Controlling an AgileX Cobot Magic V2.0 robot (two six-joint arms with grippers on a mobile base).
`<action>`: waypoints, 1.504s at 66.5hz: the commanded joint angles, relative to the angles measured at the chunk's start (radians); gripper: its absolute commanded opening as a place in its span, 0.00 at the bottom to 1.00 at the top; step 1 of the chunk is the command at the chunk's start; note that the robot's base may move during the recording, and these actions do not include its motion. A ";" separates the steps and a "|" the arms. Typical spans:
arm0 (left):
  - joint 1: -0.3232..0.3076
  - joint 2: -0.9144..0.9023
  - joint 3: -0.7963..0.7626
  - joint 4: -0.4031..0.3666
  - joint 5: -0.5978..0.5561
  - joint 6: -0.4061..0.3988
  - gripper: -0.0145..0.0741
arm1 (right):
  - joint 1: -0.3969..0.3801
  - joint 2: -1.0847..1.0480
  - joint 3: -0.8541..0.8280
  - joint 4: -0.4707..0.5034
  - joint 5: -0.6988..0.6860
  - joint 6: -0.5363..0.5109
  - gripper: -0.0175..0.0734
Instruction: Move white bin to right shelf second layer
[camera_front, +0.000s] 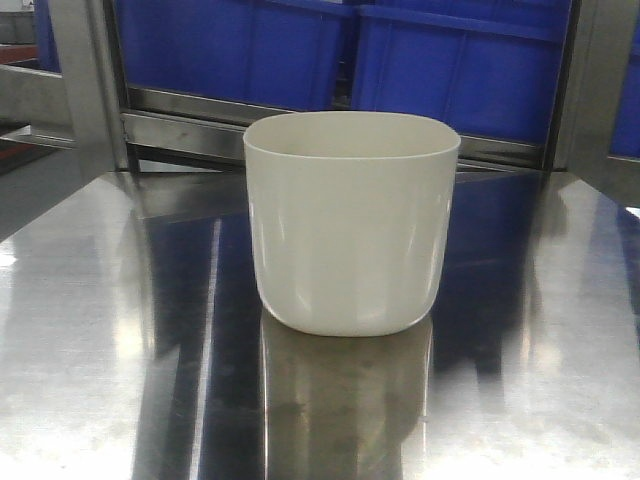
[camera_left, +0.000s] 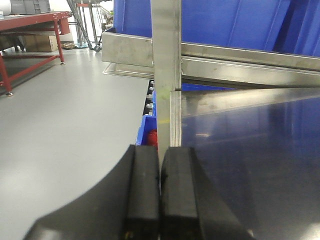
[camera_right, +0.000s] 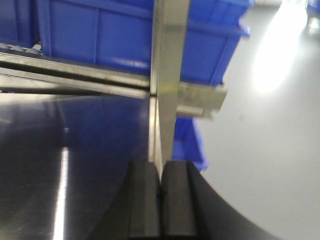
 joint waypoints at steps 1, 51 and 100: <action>-0.007 -0.016 0.037 0.000 -0.086 -0.003 0.26 | 0.028 0.062 -0.065 -0.098 -0.013 0.209 0.39; -0.007 -0.016 0.037 0.000 -0.086 -0.003 0.26 | 0.636 0.746 -0.751 -0.280 0.785 0.637 0.58; -0.007 -0.016 0.037 0.000 -0.086 -0.003 0.26 | 0.666 0.998 -0.993 -0.039 0.790 0.461 0.58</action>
